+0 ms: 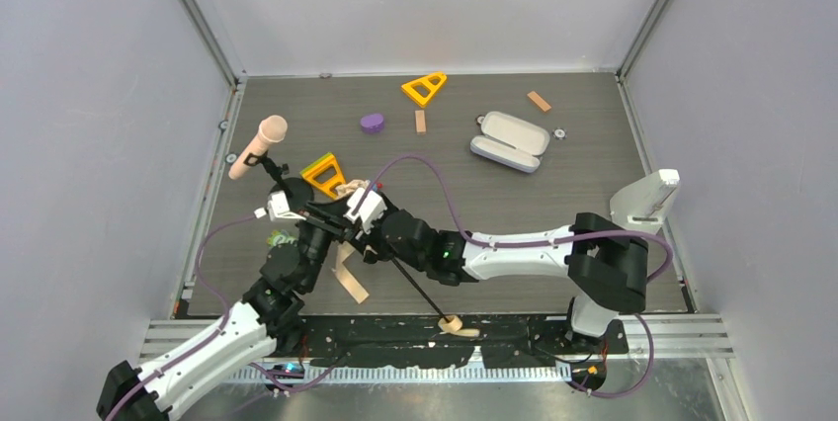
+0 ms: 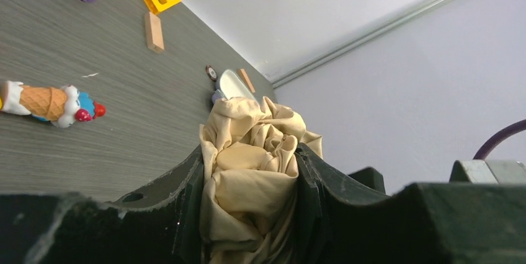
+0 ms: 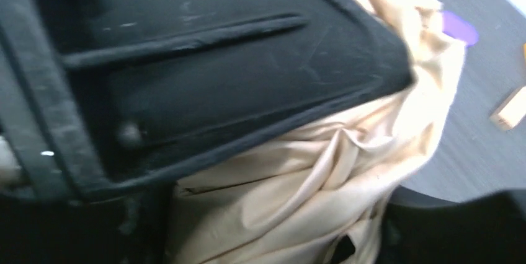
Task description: Put away the umbrella
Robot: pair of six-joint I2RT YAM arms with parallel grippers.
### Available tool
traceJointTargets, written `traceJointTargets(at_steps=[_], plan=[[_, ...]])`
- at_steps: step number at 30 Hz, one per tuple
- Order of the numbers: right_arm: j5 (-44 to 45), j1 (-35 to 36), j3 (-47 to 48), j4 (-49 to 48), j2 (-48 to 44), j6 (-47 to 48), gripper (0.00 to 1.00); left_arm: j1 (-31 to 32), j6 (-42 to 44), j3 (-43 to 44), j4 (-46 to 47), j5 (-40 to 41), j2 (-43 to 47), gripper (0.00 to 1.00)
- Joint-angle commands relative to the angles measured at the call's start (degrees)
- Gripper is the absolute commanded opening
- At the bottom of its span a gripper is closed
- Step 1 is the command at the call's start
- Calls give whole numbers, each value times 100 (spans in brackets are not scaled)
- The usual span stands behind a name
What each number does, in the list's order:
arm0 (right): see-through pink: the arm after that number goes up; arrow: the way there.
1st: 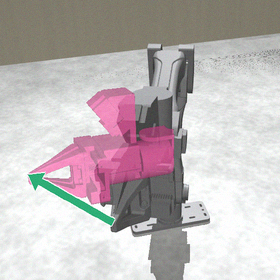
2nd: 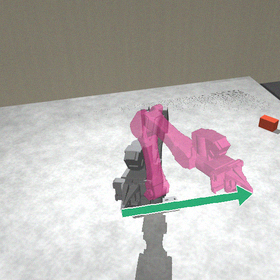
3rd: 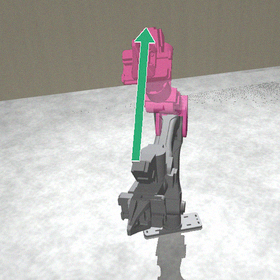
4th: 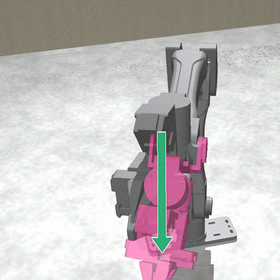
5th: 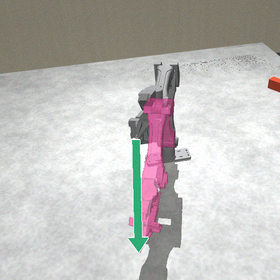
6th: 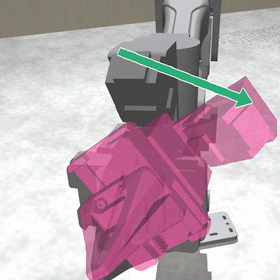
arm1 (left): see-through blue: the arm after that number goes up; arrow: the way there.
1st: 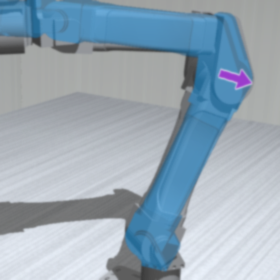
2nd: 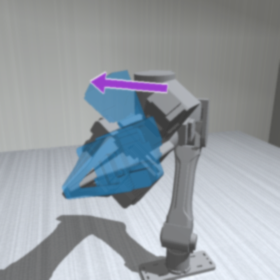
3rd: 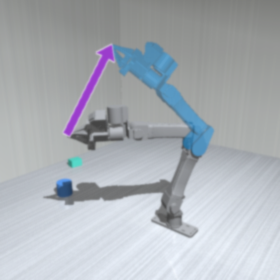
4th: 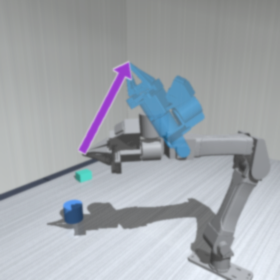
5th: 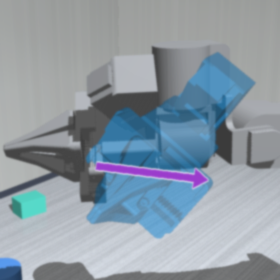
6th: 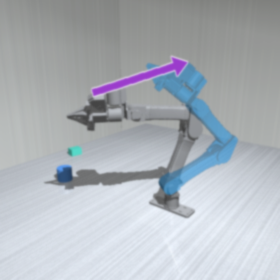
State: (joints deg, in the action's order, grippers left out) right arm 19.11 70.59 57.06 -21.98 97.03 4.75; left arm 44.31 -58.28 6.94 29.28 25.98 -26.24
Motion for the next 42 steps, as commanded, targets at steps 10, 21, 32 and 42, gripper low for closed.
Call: traceJointTargets(at_steps=[10, 21, 32, 42], plan=[[458, -245, -507, 524, -1106, -966, 6, 508, 412, 971, -128, -2123, 1025, 23], [-1945, -1006, -647, 844, -2861, -1265, 6, 485, 1408, 1637, -2340, -1732, 2003, 100], [-6374, -1959, -244, 806, -3272, -2413, 6, 476, 1917, 2709, -2725, -3153, 870, 100], [-7164, -1768, -101, 778, -3040, -2577, 6, 464, 1654, 2768, -1822, -3642, -30, 100]])
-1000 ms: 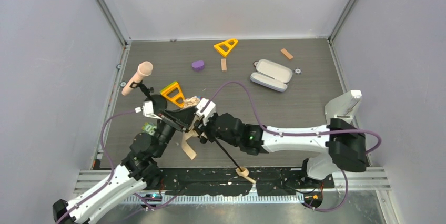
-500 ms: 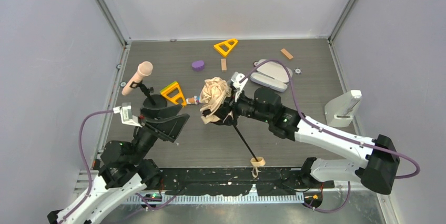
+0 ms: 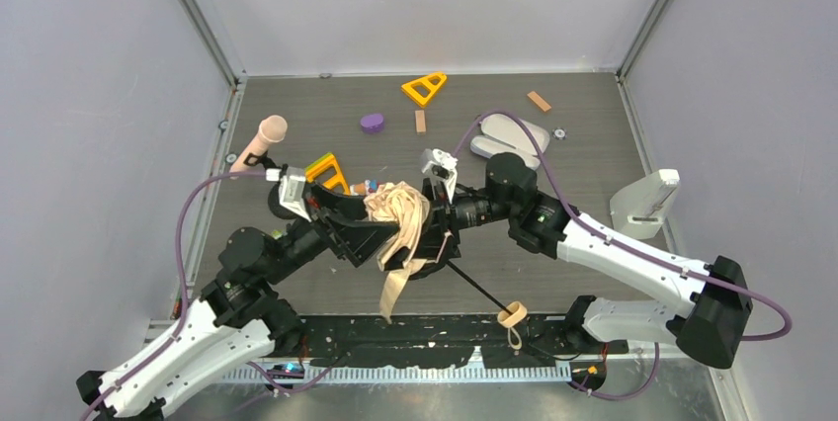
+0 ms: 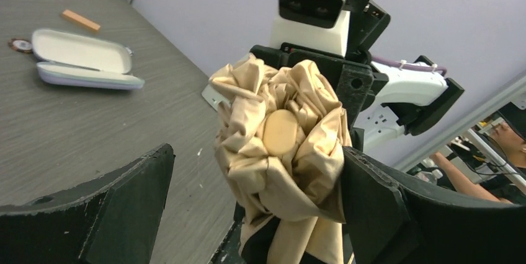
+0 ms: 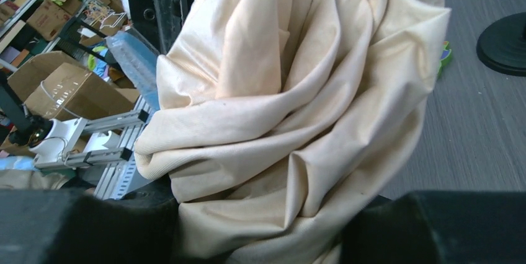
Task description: Put away the umbrella
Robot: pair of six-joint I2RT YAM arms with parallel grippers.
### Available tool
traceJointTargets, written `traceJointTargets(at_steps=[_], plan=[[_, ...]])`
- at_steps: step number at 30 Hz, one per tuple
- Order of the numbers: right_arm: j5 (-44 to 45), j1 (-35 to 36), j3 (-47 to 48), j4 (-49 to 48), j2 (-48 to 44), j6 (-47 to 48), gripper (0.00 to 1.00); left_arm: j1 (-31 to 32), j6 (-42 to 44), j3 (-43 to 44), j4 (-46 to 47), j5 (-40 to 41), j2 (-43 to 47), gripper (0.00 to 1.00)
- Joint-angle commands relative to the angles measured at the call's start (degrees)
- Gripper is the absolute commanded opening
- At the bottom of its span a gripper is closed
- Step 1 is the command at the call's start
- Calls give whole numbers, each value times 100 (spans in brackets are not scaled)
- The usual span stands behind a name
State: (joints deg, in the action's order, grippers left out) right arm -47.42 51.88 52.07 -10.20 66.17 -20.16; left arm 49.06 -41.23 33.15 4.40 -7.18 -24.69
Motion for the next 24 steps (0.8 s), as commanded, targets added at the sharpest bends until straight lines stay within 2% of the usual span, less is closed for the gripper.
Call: traceJointTargets(at_steps=[1, 4, 5, 7, 8, 9, 11, 14, 16, 19, 24], plan=[[-531, 134, 416, -320, 72, -54, 6, -10, -126, 97, 868, -362, -232, 100], [-572, 169, 518, -114, 222, 88, 6, -10, -360, 5, 1335, -513, -399, 100], [-562, 172, 542, 13, 252, 172, 6, -10, -416, 1, 1422, -591, -473, 95], [-501, 178, 612, 235, 316, 319, 6, -6, -512, -20, 1575, -847, -615, 71], [-472, 179, 675, 397, 346, 363, 6, -8, -577, -38, 1667, -971, -695, 54], [-389, 181, 743, 480, 358, 454, 6, -6, -625, -60, 1742, -1071, -759, 32], [-163, 182, 859, 790, 375, 623, 6, -10, -705, -112, 1809, -1216, -842, 2], [636, 230, 976, 1373, 365, 885, 14, -10, -758, -211, 1893, -1268, -888, 0], [1359, 384, 964, 1530, 311, 1049, 25, -10, -803, -292, 2010, -1159, -873, 0], [2415, 888, 766, 1511, 262, 1297, 42, -10, -1034, -544, 2426, -764, -803, 0], [4289, 1547, 450, 1179, 524, 1743, 60, -8, -1405, -888, 3066, -368, -767, 0]])
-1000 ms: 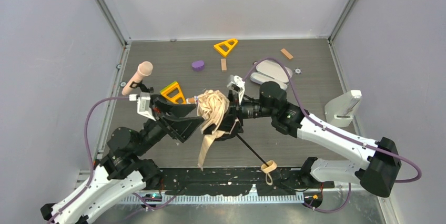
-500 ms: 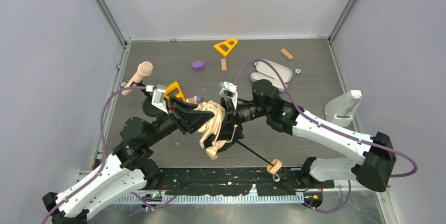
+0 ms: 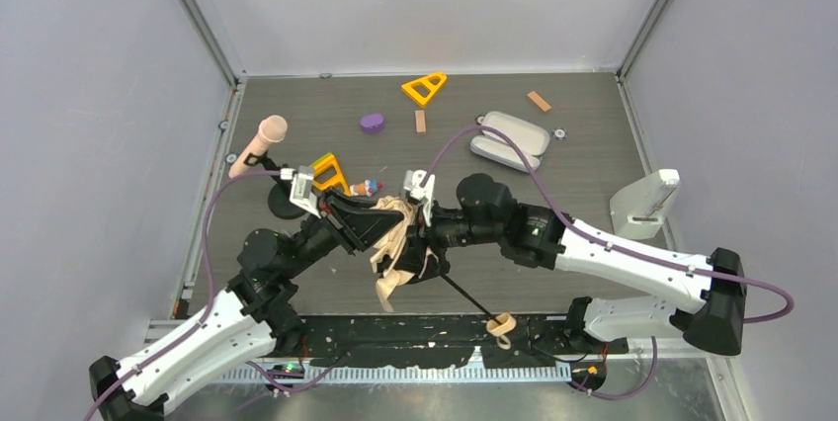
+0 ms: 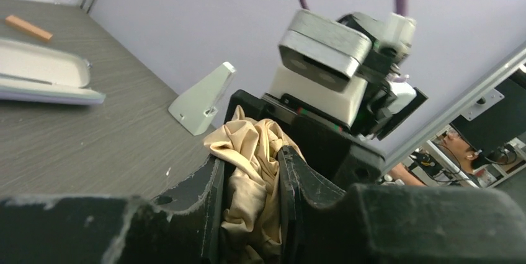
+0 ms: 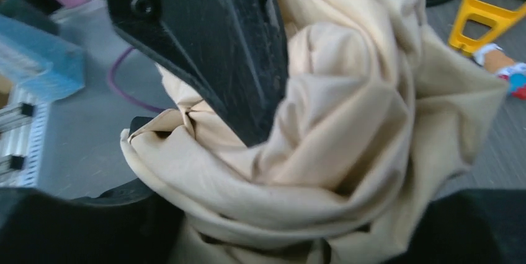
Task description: Put away the umbrella
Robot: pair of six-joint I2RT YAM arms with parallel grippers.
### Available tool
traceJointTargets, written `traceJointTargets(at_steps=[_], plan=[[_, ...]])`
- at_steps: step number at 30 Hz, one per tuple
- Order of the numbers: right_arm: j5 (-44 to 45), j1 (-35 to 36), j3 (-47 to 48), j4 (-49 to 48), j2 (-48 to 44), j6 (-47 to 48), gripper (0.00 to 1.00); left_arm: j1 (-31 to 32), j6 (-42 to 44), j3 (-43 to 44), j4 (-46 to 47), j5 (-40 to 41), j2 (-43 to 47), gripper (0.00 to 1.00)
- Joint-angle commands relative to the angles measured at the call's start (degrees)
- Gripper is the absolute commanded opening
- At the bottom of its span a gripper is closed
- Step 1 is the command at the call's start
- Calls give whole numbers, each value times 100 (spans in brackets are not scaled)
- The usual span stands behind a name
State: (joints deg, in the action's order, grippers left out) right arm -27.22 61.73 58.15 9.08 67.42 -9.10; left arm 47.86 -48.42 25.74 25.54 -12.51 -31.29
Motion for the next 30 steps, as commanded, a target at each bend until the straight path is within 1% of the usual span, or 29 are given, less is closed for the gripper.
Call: traceJointTargets(at_steps=[1, 3, 8, 12, 17, 24, 26, 27, 28, 29, 30], plan=[[2487, 691, -196, -835, 526, 694, 64, 110, -746, -188, 1006, 225, -88, 0], [3301, 796, -328, -1195, 752, 798, 69, 110, -831, -259, 1079, 329, -31, 0], [4236, 875, -659, -2158, 1408, 767, 75, 110, -1001, -480, 1077, 645, 202, 0], [4785, 880, -488, -2686, 2009, 738, 77, 118, -1136, -685, 1038, 844, 427, 0], [5230, 884, 12, -2683, 2823, 590, 77, 119, -1209, -807, 935, 999, 647, 0], [5631, 883, 465, -2201, 3624, 398, 77, 136, -1189, -803, 856, 1198, 776, 0], [5774, 892, 459, -2146, 3704, 318, 67, 141, -1176, -798, 854, 1204, 797, 0], [5817, 886, 436, -2129, 3681, 285, 55, 137, -1167, -791, 850, 1199, 808, 0], [5893, 885, 417, -2075, 3642, 235, 49, 136, -1149, -775, 821, 1199, 823, 0], [5985, 884, 314, -2081, 3492, 226, 37, 137, -1111, -766, 765, 1203, 844, 0], [6010, 884, 277, -2110, 3389, 225, 30, 135, -1064, -756, 682, 1201, 906, 0]])
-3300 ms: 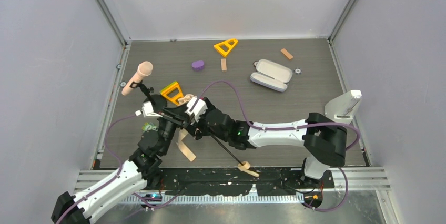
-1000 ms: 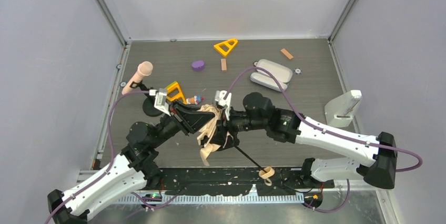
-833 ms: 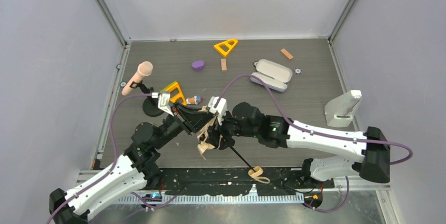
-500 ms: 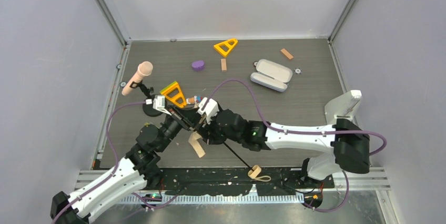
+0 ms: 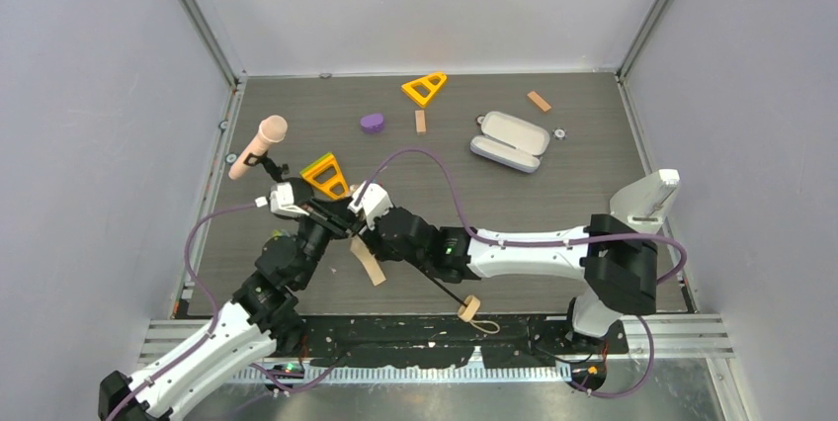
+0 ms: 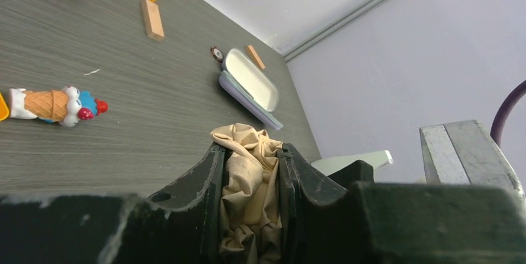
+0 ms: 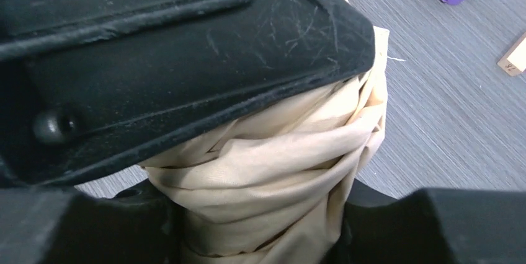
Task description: Put away the umbrella
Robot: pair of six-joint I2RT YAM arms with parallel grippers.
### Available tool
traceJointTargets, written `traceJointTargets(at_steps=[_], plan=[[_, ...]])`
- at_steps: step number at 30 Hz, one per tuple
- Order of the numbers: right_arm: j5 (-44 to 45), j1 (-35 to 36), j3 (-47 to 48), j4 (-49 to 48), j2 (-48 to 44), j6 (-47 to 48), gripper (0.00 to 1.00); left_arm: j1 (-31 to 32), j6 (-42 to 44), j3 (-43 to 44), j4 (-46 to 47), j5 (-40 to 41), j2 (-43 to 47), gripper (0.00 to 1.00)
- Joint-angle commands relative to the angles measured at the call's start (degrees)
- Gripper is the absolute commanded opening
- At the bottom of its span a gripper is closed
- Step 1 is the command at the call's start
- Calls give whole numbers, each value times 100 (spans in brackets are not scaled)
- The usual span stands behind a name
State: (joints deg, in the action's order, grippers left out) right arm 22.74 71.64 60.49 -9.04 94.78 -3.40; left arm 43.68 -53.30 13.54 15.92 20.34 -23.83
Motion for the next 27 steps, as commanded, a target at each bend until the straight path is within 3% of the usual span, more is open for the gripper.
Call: traceJointTargets(at_steps=[1, 2, 3, 5, 7, 8, 12, 17, 20, 27], plan=[[998, -117, -70, -368, 387, -341, 20, 553, -541, 473, 1552, -1924, 215, 0], [948, -133, -190, -396, 87, -349, 10, 538, -470, 477, 1447, -1879, 292, 0], [744, -179, -259, -504, -68, -340, 8, 536, -380, 505, 1318, -1836, 382, 1], [181, -296, -496, -724, -590, -374, 6, 528, -106, 620, 876, -1758, 597, 21], [-455, -453, -716, -860, -1112, -470, 6, 520, 190, 776, 357, -1680, 832, 55], [-670, -573, -789, -866, -1403, -500, 6, 519, 337, 861, 58, -1627, 955, 67], [-1886, -901, -891, -647, -2187, -563, 6, 510, 779, 1087, -848, -1321, 1457, 99], [-3792, -1619, -810, -278, -2851, -799, 6, 501, 1419, 1502, -1547, -1482, 1609, 99], [-5482, -1981, -685, -254, -2962, -1222, 6, 501, 1797, 1953, -1905, -2068, 1270, 99], [-7761, -2114, -335, -755, -2775, -2093, 6, 501, 2129, 2785, -1963, -3569, 72, 100]])
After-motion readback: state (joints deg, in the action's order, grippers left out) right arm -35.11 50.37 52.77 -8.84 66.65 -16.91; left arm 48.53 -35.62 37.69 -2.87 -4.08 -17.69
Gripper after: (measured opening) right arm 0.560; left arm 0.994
